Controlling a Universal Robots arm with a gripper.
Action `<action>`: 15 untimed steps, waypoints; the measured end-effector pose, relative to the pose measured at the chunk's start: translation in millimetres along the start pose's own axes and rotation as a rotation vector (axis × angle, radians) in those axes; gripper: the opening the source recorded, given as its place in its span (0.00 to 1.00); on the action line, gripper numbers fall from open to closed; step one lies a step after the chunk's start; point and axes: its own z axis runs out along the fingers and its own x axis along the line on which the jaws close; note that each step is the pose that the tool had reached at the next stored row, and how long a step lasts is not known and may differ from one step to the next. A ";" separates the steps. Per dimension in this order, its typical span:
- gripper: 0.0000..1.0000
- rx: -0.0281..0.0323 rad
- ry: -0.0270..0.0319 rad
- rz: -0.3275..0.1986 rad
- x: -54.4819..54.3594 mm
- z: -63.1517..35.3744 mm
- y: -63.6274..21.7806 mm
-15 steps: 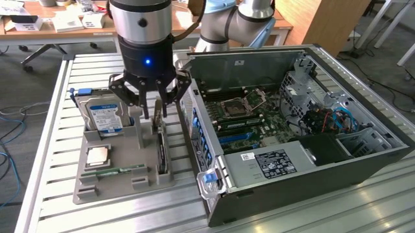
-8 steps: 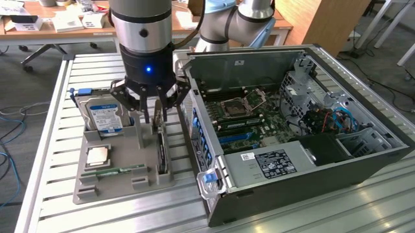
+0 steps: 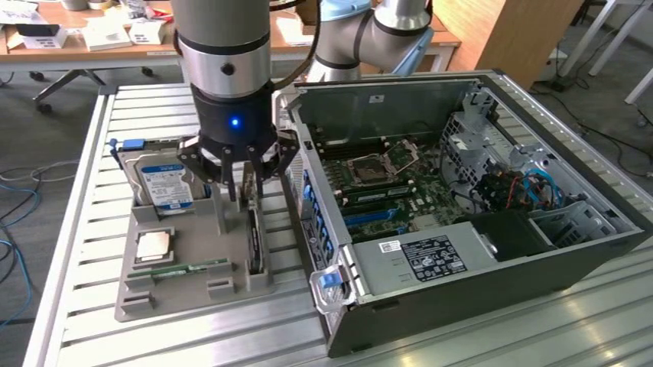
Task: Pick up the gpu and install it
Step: 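Pick up the gpu and move the gpu toward the slot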
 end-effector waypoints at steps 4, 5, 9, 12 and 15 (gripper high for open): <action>0.42 0.0000 0.0000 0.000 0.2 7.3 -0.4; 0.42 0.0001 0.0000 0.000 0.2 9.1 -0.5; 0.42 0.0000 0.0000 0.000 0.4 16.4 -0.8; 0.42 0.0001 0.0000 0.000 0.5 20.3 -1.1; 0.42 0.0004 0.0003 0.000 0.5 20.9 -1.1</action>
